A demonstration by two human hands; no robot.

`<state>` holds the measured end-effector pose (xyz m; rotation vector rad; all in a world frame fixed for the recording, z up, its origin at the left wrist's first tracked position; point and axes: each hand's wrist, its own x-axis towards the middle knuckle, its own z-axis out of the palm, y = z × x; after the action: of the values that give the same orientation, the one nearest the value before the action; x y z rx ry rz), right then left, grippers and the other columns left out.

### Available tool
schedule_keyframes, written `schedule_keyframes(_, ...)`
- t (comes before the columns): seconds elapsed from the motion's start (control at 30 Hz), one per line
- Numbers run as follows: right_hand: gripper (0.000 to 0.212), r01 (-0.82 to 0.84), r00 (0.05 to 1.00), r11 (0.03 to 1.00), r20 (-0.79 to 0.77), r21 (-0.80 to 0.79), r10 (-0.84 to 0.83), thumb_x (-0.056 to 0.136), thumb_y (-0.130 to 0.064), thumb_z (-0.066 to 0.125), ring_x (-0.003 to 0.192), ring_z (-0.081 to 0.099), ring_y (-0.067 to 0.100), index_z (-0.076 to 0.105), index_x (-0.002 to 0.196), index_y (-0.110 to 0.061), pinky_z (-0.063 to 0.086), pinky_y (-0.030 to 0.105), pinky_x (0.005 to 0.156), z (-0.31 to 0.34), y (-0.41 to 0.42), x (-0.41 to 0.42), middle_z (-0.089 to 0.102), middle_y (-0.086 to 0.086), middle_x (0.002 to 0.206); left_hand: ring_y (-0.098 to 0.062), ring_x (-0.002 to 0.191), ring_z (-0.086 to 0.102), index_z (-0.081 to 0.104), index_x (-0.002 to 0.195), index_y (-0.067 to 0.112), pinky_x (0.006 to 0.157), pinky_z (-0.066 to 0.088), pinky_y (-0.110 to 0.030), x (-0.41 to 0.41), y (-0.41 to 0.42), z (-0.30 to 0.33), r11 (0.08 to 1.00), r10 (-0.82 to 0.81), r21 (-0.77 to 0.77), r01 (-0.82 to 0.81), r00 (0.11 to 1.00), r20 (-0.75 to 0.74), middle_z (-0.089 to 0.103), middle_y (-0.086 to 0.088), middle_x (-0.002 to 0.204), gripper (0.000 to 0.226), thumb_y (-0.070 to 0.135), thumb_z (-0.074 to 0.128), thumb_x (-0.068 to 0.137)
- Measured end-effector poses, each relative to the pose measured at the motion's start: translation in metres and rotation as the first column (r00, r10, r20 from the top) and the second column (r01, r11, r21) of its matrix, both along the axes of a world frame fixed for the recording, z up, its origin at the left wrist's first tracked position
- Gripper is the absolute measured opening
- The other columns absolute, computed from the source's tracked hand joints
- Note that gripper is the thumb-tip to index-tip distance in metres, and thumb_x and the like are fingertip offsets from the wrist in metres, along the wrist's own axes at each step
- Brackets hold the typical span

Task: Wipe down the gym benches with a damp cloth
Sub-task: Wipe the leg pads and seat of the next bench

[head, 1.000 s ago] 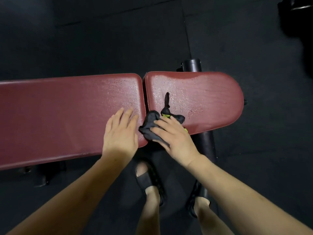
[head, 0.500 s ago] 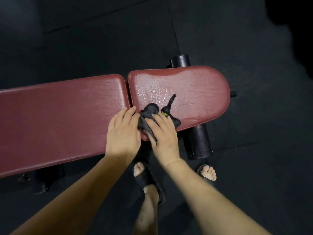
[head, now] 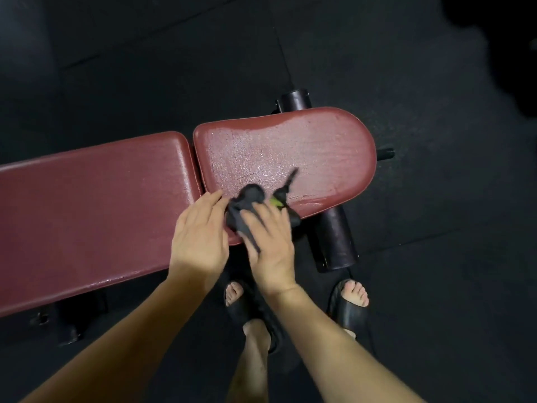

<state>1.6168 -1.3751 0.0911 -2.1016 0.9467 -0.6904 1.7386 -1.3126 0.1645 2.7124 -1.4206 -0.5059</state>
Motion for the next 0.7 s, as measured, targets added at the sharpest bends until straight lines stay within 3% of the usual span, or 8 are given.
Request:
schedule_keyframes(0.1, 0.036, -0.260, 0.966, 0.960, -0.030, -0.108, 0.258, 0.096, -0.016, 0.065, 0.139, 0.053, 0.036, 0.070, 0.131, -0.008, 0.031, 0.051, 0.123, -0.016, -0.038, -0.029, 0.063, 0.015, 0.140, -0.027, 0.146, 0.039, 0.051, 0.146, 0.008, 0.121, 0.030, -0.048, -0.004, 0.000, 0.002, 1.000, -0.001, 0.031, 0.001, 1.000, 0.005, 0.048, -0.010, 0.154, 0.053, 0.005, 0.056, 0.093)
schedule_keyframes(0.17, 0.039, -0.273, 0.961, 0.956, -0.074, -0.110, 0.267, 0.091, -0.010, 0.063, 0.136, 0.053, 0.036, 0.069, 0.130, -0.005, 0.029, 0.043, 0.124, -0.025, -0.085, -0.055, 0.063, 0.017, 0.138, -0.027, 0.147, 0.038, 0.052, 0.146, 0.008, 0.121, 0.030, -0.049, -0.012, -0.007, 0.000, 0.999, -0.026, 0.031, 0.026, 1.000, 0.012, 0.048, -0.010, 0.154, 0.051, 0.007, 0.057, 0.095)
schedule_keyframes(0.27, 0.031, 0.160, 0.984, 0.987, -0.084, 0.018, -0.158, 0.097, -0.017, 0.065, 0.124, 0.061, 0.030, 0.070, 0.127, -0.008, 0.038, 0.033, 0.118, -0.036, -0.160, -0.091, 0.069, 0.009, 0.129, -0.026, 0.148, 0.036, 0.053, 0.145, 0.010, 0.121, 0.030, -0.050, -0.027, -0.028, -0.005, 0.996, -0.088, 0.015, 0.088, 0.996, 0.013, 0.047, -0.009, 0.154, 0.050, 0.009, 0.056, 0.095)
schedule_keyframes(0.33, 0.033, 0.406, 0.913, 0.896, -0.127, 0.178, -0.388, 0.099, -0.023, 0.065, 0.119, 0.064, 0.021, 0.069, 0.130, -0.015, 0.047, 0.040, 0.111, -0.036, -0.192, -0.096, 0.071, 0.001, 0.127, -0.026, 0.149, 0.034, 0.051, 0.145, 0.011, 0.122, 0.028, -0.049, -0.033, -0.043, -0.009, 0.994, -0.107, 0.005, 0.107, 0.994, 0.022, 0.046, -0.008, 0.155, 0.050, 0.010, 0.055, 0.096)
schedule_keyframes(0.37, 0.033, 0.435, 0.900, 0.876, -0.144, 0.210, -0.412, 0.099, -0.024, 0.064, 0.118, 0.065, 0.020, 0.069, 0.130, -0.016, 0.048, 0.043, 0.109, -0.035, -0.197, -0.095, 0.071, 0.000, 0.127, -0.026, 0.149, 0.035, 0.051, 0.145, 0.011, 0.122, 0.028, -0.048, -0.035, -0.050, -0.010, 0.994, -0.110, 0.001, 0.110, 0.994, 0.031, 0.046, -0.008, 0.155, 0.049, 0.010, 0.054, 0.096)
schedule_keyframes(0.53, 0.033, 0.096, 0.989, 0.995, -0.111, -0.036, -0.099, 0.095, -0.020, 0.067, 0.128, 0.057, 0.034, 0.072, 0.125, -0.007, 0.038, 0.050, 0.117, -0.028, -0.131, -0.071, 0.067, 0.015, 0.133, -0.027, 0.147, 0.036, 0.052, 0.144, 0.010, 0.121, 0.029, -0.049, -0.038, -0.067, -0.011, 0.994, -0.104, -0.014, 0.104, 0.994, 0.045, 0.047, -0.008, 0.153, 0.050, 0.010, 0.055, 0.094)
schedule_keyframes(0.6, 0.037, -0.082, 0.988, 0.994, -0.133, -0.066, 0.073, 0.094, -0.022, 0.068, 0.130, 0.057, 0.036, 0.072, 0.128, -0.009, 0.036, 0.055, 0.118, -0.024, -0.103, -0.058, 0.066, 0.016, 0.135, -0.027, 0.148, 0.035, 0.052, 0.145, 0.010, 0.122, 0.029, -0.048, -0.036, -0.065, -0.010, 0.996, -0.089, -0.006, 0.089, 0.995, 0.047, 0.047, -0.008, 0.153, 0.052, 0.009, 0.055, 0.093)
schedule_keyframes(0.7, 0.047, -0.234, 0.958, 0.960, -0.205, -0.153, 0.200, 0.095, -0.033, 0.070, 0.131, 0.058, 0.037, 0.066, 0.139, -0.014, 0.041, 0.050, 0.114, -0.019, -0.118, -0.060, 0.062, 0.012, 0.142, -0.027, 0.149, 0.033, 0.051, 0.145, 0.011, 0.123, 0.026, -0.047, -0.030, -0.062, -0.009, 0.998, -0.061, 0.015, 0.060, 0.996, 0.059, 0.045, -0.008, 0.155, 0.051, 0.010, 0.055, 0.094)
